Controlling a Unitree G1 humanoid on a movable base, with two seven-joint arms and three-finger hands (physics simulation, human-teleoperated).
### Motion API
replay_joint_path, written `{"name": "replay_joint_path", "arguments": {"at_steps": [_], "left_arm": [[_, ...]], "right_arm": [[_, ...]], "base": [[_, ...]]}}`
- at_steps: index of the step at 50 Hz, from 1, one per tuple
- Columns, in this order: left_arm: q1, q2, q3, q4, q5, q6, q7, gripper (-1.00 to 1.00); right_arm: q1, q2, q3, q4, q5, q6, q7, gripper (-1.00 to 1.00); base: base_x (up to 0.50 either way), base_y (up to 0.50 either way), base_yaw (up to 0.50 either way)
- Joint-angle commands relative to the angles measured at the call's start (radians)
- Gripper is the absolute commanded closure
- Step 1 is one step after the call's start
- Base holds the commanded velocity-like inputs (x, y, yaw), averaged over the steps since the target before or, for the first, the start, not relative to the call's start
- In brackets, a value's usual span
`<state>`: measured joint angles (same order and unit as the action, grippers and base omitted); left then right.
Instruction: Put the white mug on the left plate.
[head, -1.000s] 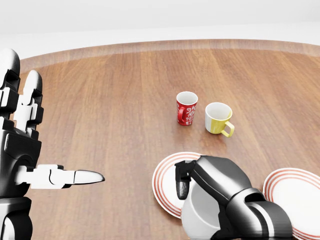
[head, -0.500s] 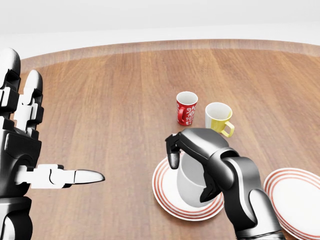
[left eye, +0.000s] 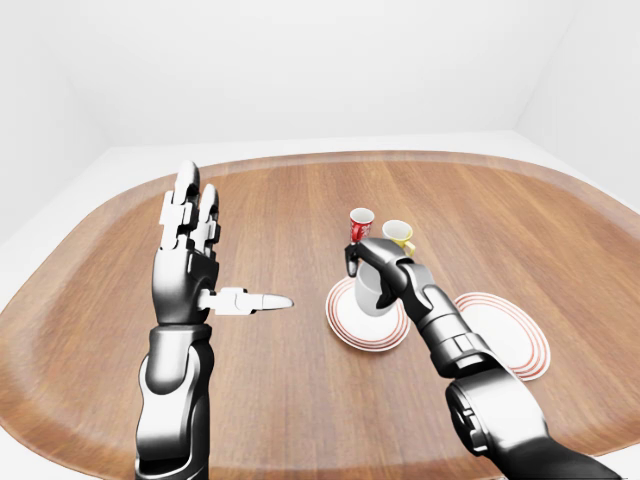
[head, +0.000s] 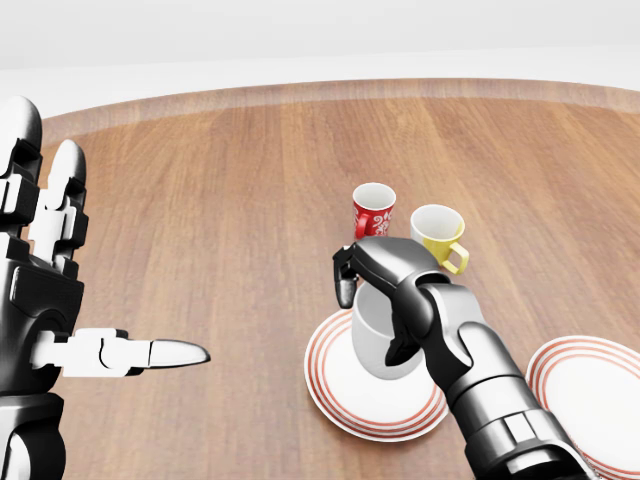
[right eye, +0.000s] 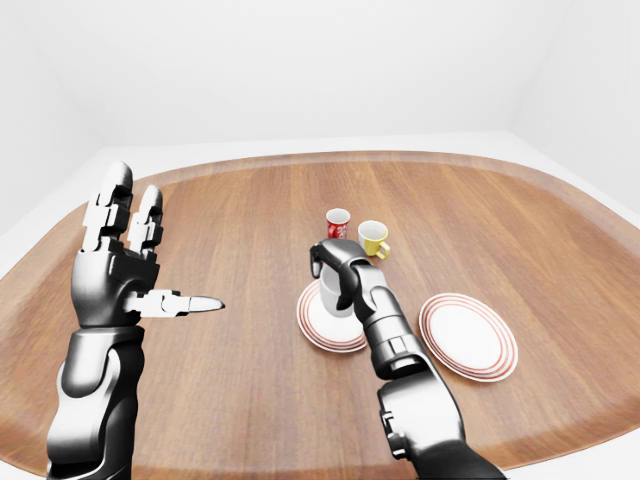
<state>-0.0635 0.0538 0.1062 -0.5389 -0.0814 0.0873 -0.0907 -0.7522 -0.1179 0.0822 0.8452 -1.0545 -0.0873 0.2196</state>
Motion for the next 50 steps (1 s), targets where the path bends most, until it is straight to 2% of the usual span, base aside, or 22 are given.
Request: {"name": "replay_joint_path", "arguments": {"at_steps": [1,21,50], "left_arm": [[-0.001,0.000,0.000,0.003,0.000,0.000,0.000,-0.98],[0.003,-0.001,-0.003,-0.007,-0.001,0.000,-0.001,-0.98],[0.004,-0.002,-0.002,-0.005,-0.001,0.000,-0.002,-0.98]], "right_arm": [[-0.118,-0.013,0.003,0.248,0.020,0.000,-0.123,1.00],[-0.194,0.005,0.007,0.416,0.049,0.000,-0.211,1.00],[-0.206,0.047,0.011,0.459,0.039,0.000,-0.268,1.00]], "base": [[0.00,0.00,0.00],[0.00,0.00,0.00],[0.00,0.00,0.00]]}}
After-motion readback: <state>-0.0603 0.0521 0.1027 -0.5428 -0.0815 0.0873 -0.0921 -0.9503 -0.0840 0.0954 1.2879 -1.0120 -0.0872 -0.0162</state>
